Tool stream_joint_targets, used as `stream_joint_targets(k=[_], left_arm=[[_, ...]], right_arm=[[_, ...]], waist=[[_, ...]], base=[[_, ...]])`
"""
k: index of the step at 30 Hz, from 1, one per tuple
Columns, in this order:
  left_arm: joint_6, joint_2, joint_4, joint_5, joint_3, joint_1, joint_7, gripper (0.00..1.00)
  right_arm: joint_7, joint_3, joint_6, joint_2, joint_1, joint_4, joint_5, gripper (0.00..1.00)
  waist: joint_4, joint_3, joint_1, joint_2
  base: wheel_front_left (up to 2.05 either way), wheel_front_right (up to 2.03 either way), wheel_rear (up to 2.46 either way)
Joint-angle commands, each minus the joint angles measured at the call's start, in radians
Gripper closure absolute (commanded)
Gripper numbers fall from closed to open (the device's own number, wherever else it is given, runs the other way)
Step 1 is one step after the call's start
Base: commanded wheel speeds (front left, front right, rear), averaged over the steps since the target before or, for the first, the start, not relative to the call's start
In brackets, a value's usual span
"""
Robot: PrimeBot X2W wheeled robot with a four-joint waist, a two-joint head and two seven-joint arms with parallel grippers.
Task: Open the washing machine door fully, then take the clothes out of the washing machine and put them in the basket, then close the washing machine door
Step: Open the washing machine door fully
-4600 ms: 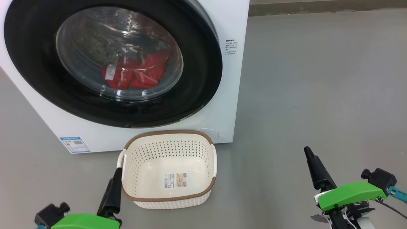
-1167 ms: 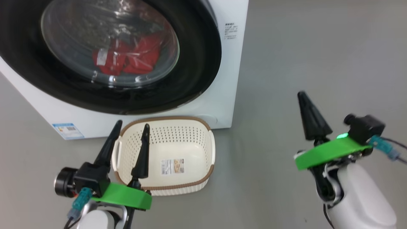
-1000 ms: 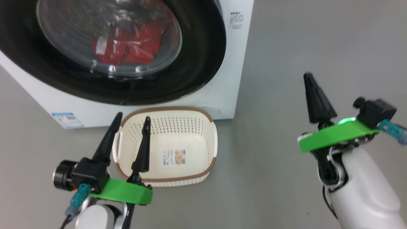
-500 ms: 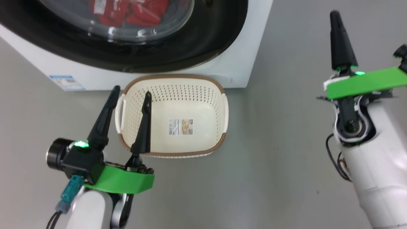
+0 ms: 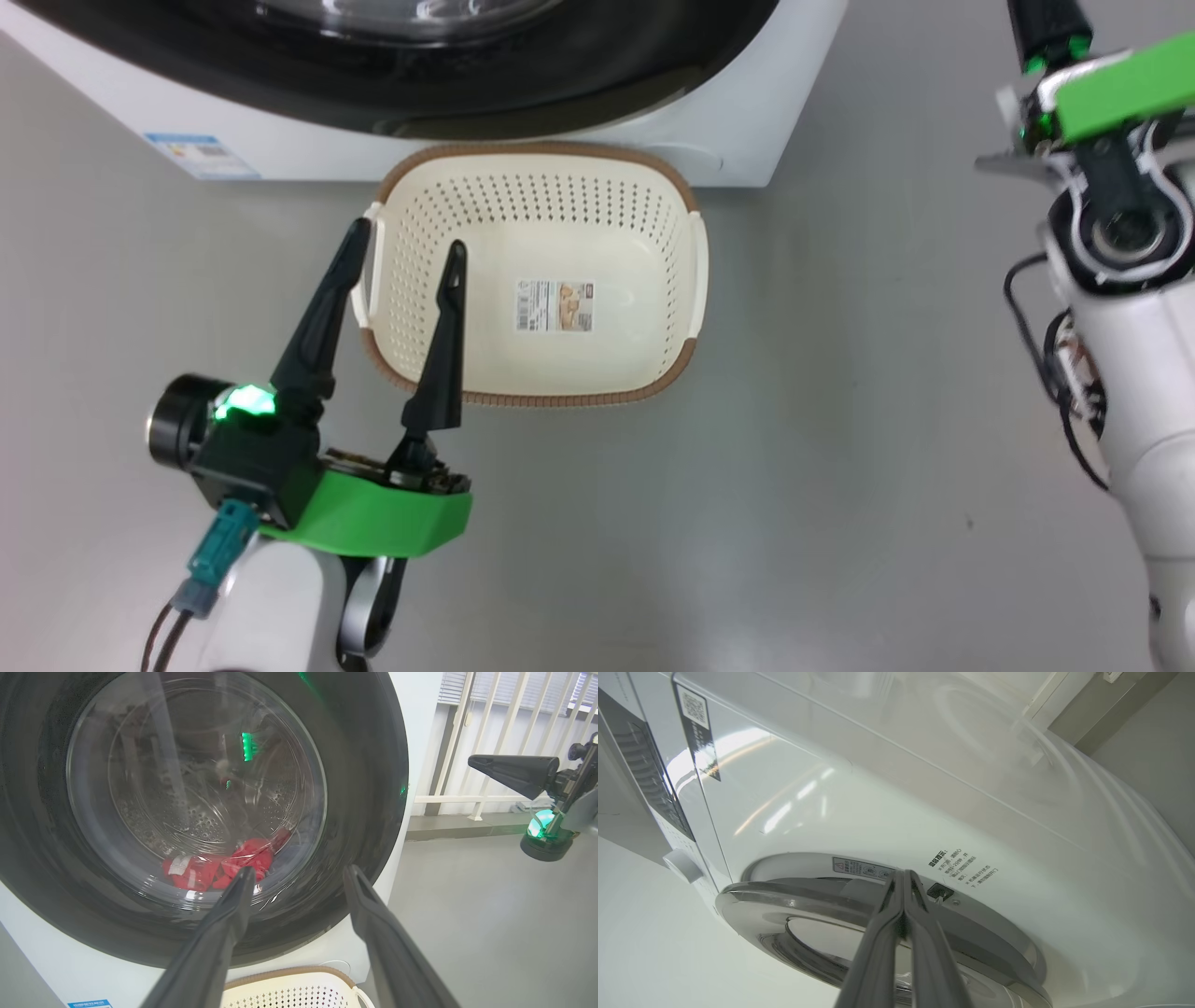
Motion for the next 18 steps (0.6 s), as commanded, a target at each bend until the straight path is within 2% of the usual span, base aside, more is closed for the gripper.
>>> stream_joint_targets(k=[1,5,12,18], left_arm=[[0.006,0.016,-0.033,-0.008,0.019,-0.021,-0.005,0.0],[0.012,0.016,-0.039,0.005,0.005,-0.033,-0.005,0.0],[0.014,0.016,-0.042,0.013,-0.007,-0.05,-0.005,0.0],[0.008,0.016,-0.041,0.037,-0.016,-0.063,-0.005,0.0]], right_arm=[[0.022,0.007,-0.001,0.004,-0.032,-0.019,0.029,1.0],[0.103,0.001,-0.001,-0.008,-0.09,0.004,0.091,1.0],[0.31,0.015,-0.001,-0.018,-0.185,0.061,0.188,1.0],[0.36,-0.001,-0.001,-0.015,-0.241,0.098,0.218,1.0]], waist=[[0.016,0.027,0.0,0.0],[0.03,0.055,0.0,0.0],[0.049,0.098,0.0,0.0],[0.057,0.119,0.0,0.0]], base=[[0.0,0.0,0.0],[0.0,0.0,0.0],[0.0,0.0,0.0],[0.0,0.0,0.0]])
